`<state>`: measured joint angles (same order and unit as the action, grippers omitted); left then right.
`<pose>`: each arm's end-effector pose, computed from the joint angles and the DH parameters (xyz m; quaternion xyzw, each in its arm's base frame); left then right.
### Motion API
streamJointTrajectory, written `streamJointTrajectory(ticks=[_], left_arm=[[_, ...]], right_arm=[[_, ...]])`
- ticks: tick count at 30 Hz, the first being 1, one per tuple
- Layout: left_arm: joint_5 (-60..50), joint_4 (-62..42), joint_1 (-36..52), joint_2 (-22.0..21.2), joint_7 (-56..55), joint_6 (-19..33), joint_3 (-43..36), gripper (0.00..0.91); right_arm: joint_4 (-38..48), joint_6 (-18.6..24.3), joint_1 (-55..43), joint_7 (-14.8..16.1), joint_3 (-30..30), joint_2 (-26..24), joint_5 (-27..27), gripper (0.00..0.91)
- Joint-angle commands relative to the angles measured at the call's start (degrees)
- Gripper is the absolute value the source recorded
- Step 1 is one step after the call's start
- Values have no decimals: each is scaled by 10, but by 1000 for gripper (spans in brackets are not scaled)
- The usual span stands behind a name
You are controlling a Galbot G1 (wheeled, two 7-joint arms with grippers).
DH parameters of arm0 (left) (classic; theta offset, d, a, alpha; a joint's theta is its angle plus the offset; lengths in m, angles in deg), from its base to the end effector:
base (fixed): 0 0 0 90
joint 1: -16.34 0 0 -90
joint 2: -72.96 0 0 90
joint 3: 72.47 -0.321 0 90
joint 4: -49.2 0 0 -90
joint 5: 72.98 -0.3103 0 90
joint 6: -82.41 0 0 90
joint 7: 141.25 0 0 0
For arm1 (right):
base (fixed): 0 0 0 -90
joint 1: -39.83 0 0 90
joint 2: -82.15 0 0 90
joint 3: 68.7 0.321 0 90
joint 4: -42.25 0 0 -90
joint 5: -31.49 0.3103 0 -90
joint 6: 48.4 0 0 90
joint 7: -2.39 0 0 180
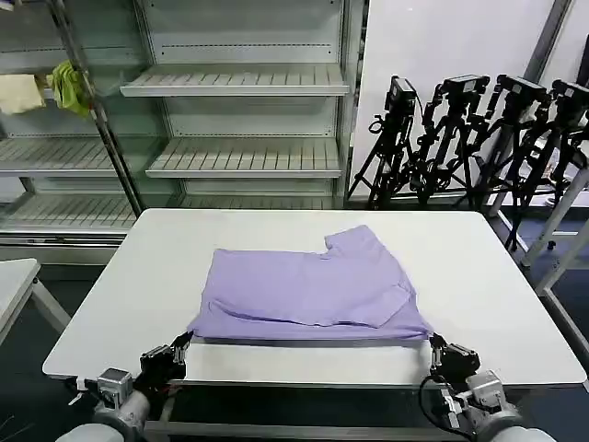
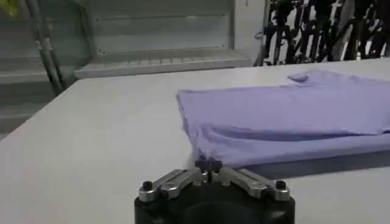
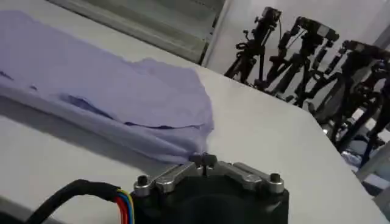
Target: Fold and organize the clothes.
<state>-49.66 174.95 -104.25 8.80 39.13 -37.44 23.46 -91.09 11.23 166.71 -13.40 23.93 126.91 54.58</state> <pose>0.1574 0.0843 -0.2259 -0.0862 -0.9711 -0.0355 0.2196 0.1391 -0.0840 -0.1903 0.0698 -0.9523 0.2070 0.2133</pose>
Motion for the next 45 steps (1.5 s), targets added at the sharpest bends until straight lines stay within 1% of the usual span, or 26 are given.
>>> streamJointTrajectory(ticks=[1,9,17,24,25,26,27,31,41,45], left_arm=[[-3,44,-58,0,0,-1,13,0],[-14,65,-103,-12,0,3,29,0],[-28,63,-109,-28,1,6,19,0],[-30,61,-110,-31,0,6,20,0],[-30,62,-112,-31,0,6,20,10],[-31,62,-113,-31,0,6,19,302],[-31,62,-116,-32,1,6,19,907],[-31,66,-118,-33,-2,5,20,907],[-30,75,-120,-34,-19,-6,26,907],[-31,75,-115,-37,-18,-4,39,907]], right_arm=[[-49,-4,69,-2,30,-27,5,0],[-67,-13,96,-11,33,-42,1,0],[-59,-17,93,-12,31,-44,-2,0],[-54,-19,91,-12,29,-45,-5,0],[-53,-19,91,-12,29,-46,-6,60],[-52,-20,91,-12,29,-45,-8,887],[-52,-21,90,-13,29,-45,-10,907],[-53,-28,84,-21,27,-42,-11,907],[-61,-28,77,-22,24,-41,-19,907],[-62,-28,56,-25,21,-35,-15,907]])
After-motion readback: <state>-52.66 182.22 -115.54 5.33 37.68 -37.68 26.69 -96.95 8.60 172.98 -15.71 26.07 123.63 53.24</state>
